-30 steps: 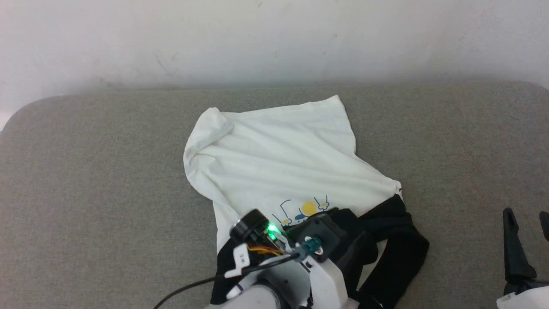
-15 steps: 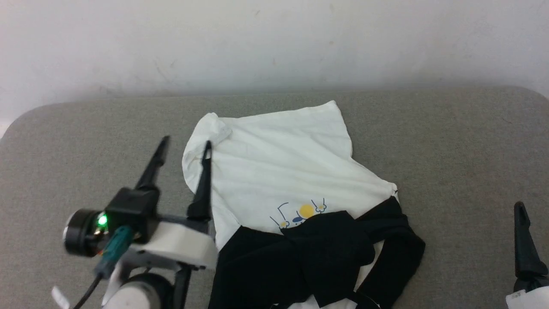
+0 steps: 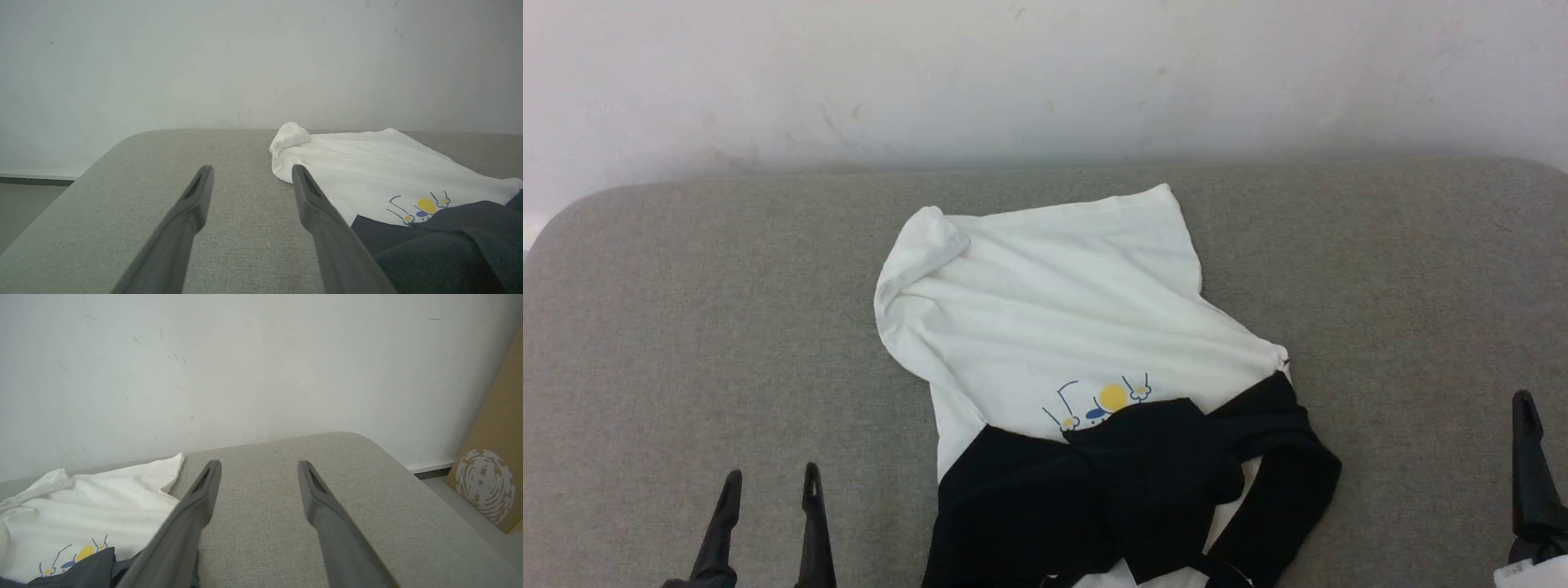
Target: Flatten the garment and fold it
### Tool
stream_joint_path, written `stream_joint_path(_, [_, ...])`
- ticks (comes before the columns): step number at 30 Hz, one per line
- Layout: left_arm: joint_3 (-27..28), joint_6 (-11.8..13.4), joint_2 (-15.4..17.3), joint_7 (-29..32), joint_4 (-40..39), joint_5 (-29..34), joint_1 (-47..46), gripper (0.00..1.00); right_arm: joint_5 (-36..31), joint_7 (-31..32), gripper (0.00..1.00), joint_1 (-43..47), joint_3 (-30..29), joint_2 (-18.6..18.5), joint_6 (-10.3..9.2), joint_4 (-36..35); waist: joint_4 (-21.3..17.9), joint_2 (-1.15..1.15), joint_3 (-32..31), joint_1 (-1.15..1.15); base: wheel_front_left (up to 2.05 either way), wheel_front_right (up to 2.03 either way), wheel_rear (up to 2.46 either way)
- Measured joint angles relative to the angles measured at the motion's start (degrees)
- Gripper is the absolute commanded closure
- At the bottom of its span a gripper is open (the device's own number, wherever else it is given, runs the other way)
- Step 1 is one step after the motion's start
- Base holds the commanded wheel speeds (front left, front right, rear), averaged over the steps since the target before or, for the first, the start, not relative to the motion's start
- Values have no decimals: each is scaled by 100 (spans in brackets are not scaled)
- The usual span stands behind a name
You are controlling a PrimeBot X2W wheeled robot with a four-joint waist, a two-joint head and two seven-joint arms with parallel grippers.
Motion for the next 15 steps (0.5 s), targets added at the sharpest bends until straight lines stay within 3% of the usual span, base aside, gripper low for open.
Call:
stream_joint_path(7, [-29,-158,32,-48,67,-94,-185,0,13,-15,0,-8,10,0,0,-37,53,0,150,0,0,0,0])
stream_joint_path(15, [-113,-918,559,1048,210,-52,-2103,0,-7,11,0,-142,42,0,0,-153,54,0,525,1,0,0,0])
